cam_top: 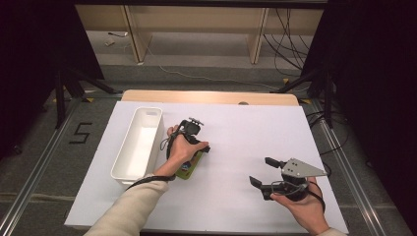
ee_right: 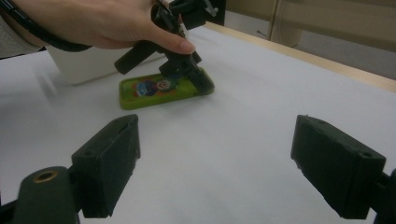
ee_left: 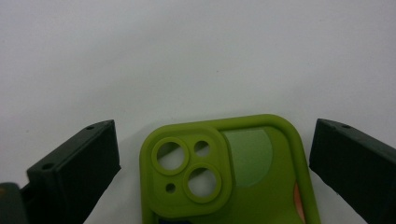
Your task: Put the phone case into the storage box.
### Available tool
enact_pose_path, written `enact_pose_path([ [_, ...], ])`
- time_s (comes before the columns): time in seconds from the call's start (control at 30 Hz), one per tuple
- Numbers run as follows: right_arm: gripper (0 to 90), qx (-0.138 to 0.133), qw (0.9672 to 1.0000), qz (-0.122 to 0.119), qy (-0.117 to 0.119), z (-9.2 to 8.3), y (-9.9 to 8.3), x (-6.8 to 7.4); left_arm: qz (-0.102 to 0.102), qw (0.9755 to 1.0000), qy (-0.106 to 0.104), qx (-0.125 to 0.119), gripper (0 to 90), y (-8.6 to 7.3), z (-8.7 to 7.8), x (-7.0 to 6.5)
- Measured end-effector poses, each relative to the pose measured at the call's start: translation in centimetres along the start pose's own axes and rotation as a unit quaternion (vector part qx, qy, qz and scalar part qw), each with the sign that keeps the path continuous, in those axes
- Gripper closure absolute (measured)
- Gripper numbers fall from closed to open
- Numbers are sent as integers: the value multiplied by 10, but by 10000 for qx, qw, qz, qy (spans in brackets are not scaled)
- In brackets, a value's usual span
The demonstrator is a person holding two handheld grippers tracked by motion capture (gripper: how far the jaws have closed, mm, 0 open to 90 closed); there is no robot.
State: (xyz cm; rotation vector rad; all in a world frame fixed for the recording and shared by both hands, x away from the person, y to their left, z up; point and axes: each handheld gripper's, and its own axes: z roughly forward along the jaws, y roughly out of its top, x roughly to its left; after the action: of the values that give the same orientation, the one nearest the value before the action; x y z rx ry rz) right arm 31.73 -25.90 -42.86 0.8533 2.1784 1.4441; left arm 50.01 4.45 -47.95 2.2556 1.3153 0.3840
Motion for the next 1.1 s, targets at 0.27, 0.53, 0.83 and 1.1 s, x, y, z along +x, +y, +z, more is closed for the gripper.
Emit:
enact_pose_path([
  [0.27,165,-1,10000,10,3,0,0,0,21,10000,18,68,10,1,3,3],
  [0.53,165,11,10000,9,13,0,0,0,26,9999,31,142,15,3,4,2],
  [0.83,166,29,10000,12,9,0,-1,-1,9,9997,5,226,15,3,5,3],
  [1.1,165,37,10000,11,12,0,-1,-1,-17,9996,-8,273,35,4,5,2],
])
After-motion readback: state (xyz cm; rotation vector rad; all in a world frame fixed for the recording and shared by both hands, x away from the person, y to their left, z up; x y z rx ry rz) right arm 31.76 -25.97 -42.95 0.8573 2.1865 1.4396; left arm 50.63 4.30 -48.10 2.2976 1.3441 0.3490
